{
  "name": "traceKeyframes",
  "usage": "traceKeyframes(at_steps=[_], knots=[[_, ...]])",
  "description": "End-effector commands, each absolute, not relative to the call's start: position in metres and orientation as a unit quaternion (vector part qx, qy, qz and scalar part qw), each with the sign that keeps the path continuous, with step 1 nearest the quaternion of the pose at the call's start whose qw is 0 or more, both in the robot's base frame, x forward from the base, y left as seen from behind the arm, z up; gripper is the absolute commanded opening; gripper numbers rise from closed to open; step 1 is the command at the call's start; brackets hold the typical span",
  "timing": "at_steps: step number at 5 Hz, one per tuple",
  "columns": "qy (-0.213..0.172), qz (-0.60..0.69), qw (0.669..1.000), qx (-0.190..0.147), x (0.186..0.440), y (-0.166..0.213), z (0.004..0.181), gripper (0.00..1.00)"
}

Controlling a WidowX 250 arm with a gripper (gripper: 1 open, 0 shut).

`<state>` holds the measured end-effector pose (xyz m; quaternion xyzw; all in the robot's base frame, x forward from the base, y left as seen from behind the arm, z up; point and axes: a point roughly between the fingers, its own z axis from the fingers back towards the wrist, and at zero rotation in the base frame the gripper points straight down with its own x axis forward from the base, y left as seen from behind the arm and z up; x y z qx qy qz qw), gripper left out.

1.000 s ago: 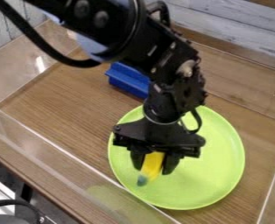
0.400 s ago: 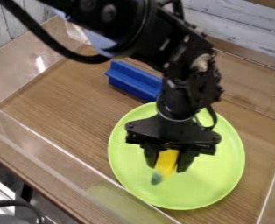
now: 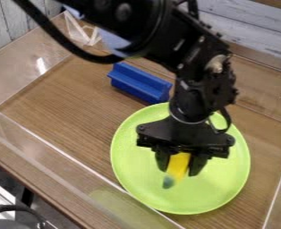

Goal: Put the banana in the green plate

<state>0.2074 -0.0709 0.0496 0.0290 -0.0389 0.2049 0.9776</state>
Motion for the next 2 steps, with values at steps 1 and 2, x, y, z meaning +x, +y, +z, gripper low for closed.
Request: traceKeyframes(at_steps=[1, 2], knots=[[-0.052, 0.201, 0.978, 0.018, 0.2148, -0.0787, 0.0564, 1.0], [-0.053, 0.199, 0.978, 0.017, 0.2161, -0.0814, 0.058, 1.0]])
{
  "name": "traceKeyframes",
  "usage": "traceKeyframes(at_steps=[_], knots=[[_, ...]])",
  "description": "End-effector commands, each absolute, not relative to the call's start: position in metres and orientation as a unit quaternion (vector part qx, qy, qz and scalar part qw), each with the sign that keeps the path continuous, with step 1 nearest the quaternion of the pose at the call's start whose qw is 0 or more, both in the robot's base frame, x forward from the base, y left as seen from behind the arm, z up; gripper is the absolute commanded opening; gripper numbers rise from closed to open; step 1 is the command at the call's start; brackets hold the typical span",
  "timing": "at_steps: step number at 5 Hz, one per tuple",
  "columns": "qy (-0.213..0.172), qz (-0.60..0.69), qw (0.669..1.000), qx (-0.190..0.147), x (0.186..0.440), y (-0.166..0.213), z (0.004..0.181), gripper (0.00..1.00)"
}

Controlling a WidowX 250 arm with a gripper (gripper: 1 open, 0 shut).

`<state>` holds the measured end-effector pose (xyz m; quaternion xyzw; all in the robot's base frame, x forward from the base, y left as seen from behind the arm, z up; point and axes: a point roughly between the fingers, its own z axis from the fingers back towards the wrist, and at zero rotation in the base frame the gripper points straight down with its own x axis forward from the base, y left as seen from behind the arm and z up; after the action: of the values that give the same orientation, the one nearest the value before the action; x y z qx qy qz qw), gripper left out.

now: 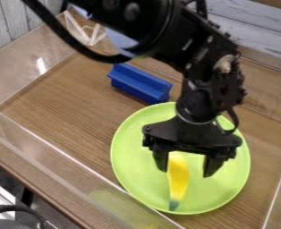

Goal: Put the banana in the green plate

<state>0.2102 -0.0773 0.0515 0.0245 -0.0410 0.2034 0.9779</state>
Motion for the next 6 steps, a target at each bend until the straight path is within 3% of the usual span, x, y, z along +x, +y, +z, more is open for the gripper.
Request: traceKeyframes(at_steps=[1, 4, 6], knots=[[-0.057, 0.198, 0.978, 0.013, 0.22, -0.083, 0.059, 1.0], [-0.06, 0.186, 0.981, 0.016, 0.226, -0.077, 0.071, 1.0], [-0.067, 0.161, 0.984, 0.023, 0.236, -0.057, 0.097, 1.0]])
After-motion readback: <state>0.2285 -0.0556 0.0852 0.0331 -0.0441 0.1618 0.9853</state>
